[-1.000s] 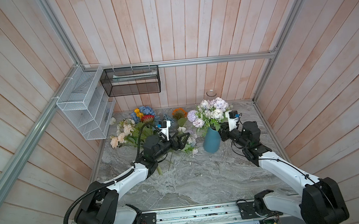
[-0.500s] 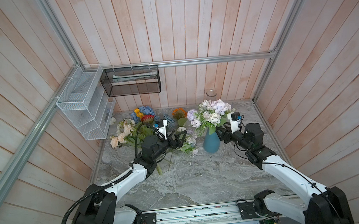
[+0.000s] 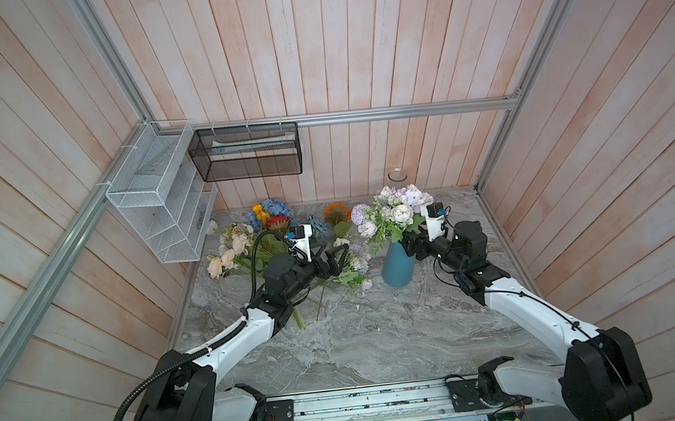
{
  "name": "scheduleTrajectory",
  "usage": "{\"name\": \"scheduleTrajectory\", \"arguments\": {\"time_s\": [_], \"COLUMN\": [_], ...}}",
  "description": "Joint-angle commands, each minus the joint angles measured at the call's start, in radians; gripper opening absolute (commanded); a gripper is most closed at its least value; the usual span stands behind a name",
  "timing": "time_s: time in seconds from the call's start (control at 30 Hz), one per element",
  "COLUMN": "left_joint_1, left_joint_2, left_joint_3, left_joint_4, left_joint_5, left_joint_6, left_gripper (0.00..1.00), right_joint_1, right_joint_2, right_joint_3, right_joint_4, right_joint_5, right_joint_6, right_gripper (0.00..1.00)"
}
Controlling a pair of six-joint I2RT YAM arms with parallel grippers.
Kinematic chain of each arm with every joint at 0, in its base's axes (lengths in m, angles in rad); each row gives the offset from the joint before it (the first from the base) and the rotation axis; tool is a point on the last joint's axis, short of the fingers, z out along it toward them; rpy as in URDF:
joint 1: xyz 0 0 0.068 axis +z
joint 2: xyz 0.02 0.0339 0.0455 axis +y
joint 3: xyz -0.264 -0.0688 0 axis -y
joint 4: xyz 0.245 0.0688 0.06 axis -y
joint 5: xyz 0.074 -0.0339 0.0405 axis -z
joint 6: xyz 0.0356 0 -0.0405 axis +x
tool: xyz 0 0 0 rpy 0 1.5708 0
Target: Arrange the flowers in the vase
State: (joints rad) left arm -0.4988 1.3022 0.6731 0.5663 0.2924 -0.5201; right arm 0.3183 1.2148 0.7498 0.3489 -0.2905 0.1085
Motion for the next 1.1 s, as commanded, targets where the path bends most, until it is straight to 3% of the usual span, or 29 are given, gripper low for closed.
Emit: {"name": "scheduleTrajectory", "arguments": {"time_s": [0.0,0.3,0.4,0.53,0.63,0.83,1.07], "left_joint_1": [0.008,0.017,0.02,0.026,0.034,0.084,0.172], "left_joint_2": [-0.014,-0.028,-0.035,-0.043,-0.055,-0.098,-0.171], "left_joint_3": [-0.001,-0.005,-0.01,-0.018,-0.03,-0.051,-0.108], "left_joint_4": [-0.003,-0.005,-0.009,-0.011,-0.016,-0.085,-0.122], "left_joint_5": [-0.009,-0.005,-0.008,-0.02,-0.044,-0.154,-0.209], "left_joint_6": [0.008,0.008,0.009,0.009,0.008,-0.034,-0.093], "left_gripper": [1.0,1.0,1.0,1.0,1.0,1.0,1.0], "right_joint_1": [-0.001,0.0,-0.001,-0.001,-0.001,-0.007,-0.049], "right_joint_2": [0.037,0.128,0.13,0.116,0.096,0.04,0.017], "right_joint_3": [0.039,0.093,0.094,0.077,0.058,0.022,-0.022], "right_joint_4": [0.021,0.065,0.084,0.116,0.146,0.186,0.236], "right_joint_5": [-0.019,-0.068,-0.061,-0.03,-0.024,0.023,0.08], "right_joint_6": [-0.02,0.002,0.014,0.042,0.066,0.116,0.229], "right_gripper": [0.77,0.78,0.68,0.46,0.38,0.31,0.27]}}
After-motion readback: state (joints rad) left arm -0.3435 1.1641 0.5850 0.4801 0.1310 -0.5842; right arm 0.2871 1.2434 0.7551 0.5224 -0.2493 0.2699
